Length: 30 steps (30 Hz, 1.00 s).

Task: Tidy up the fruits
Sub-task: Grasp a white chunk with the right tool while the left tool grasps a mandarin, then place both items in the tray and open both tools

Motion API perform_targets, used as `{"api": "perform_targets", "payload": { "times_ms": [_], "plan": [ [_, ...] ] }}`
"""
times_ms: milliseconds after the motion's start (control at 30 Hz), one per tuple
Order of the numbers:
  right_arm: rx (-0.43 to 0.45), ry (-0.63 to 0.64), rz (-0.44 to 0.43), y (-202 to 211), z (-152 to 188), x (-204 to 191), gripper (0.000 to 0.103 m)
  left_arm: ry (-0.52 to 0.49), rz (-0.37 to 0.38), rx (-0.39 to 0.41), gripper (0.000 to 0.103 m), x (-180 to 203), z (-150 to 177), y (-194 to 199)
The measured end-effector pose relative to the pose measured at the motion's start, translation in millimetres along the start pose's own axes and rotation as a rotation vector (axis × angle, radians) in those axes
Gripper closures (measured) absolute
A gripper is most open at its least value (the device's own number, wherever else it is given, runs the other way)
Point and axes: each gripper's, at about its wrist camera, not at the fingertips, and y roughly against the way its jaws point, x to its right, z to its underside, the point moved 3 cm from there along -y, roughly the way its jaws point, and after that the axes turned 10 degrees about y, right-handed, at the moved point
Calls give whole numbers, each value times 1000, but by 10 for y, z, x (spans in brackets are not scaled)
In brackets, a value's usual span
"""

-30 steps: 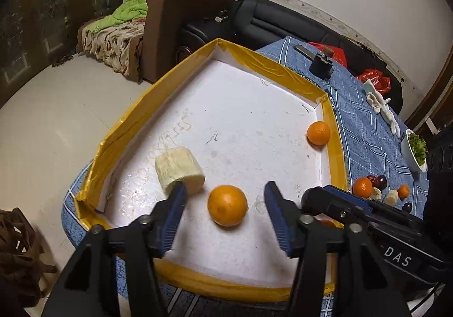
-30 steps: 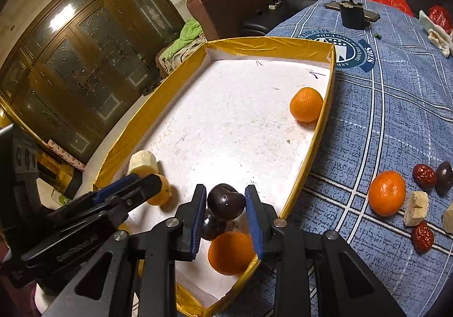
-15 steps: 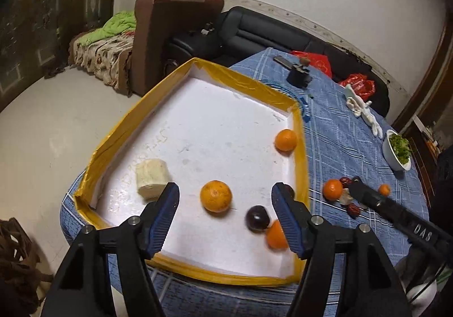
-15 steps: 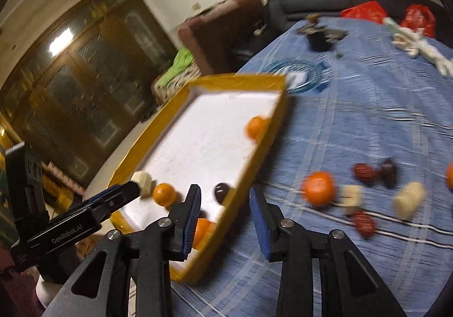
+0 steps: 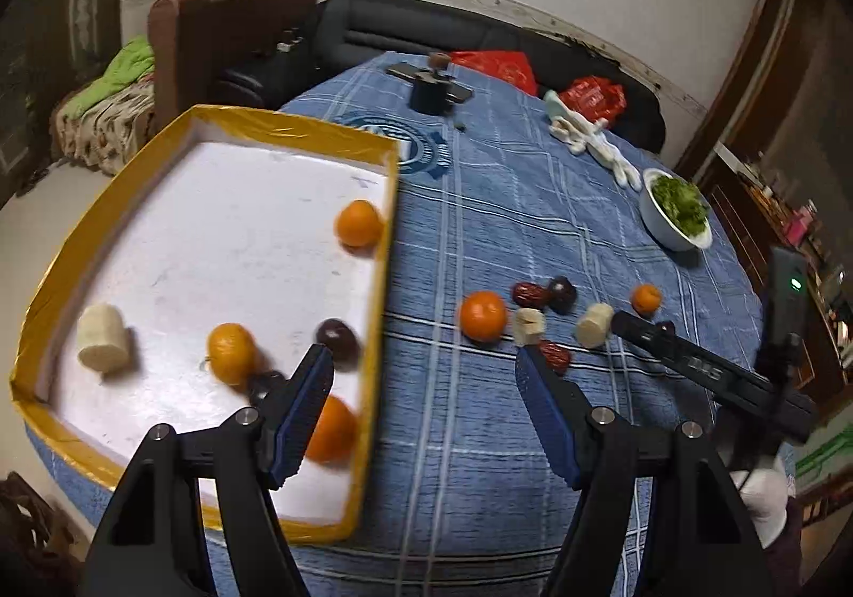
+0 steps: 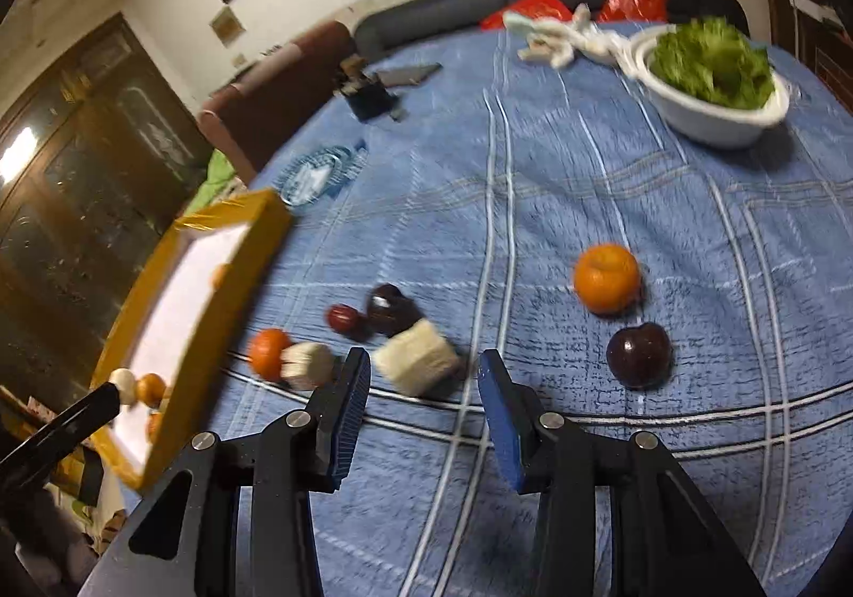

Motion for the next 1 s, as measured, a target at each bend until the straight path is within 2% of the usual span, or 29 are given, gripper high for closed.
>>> {"api": "perform_targets", "payload": {
  "times_ms": [200, 300, 467, 633, 700, 767, 833, 933, 1000],
  "plan": [
    [-5, 50, 9, -253, -99, -61, 56, -90, 3, 16, 33, 284, -117, -110],
    [-9, 62, -22, -325, -75, -102, 57, -109, 7, 0, 33, 359, -178, -248],
    [3, 135, 18, -299, -43, -216, 60, -127, 4, -72, 33, 431, -211, -591],
    [13, 92, 5, -254, -39, -102, 60, -155, -40, -112, 35, 433, -173, -872],
    [16, 67, 3, -239, -50, -46, 60, -162, -53, -138, 45, 426, -131, -970],
    [15, 40, -14, -220, -60, -8, 60, -159, -43, -155, 61, 418, -113, -1026],
    [27, 18, -39, -181, -64, -2, 60, -162, -11, -173, 64, 429, -83, -1069],
    [33, 19, -43, -181, -73, -22, 60, -179, -8, -193, 62, 483, -25, -1153],
    [24, 12, -47, -205, -59, -14, 60, -199, -14, -177, 63, 514, -7, -1178]
  ]
}}
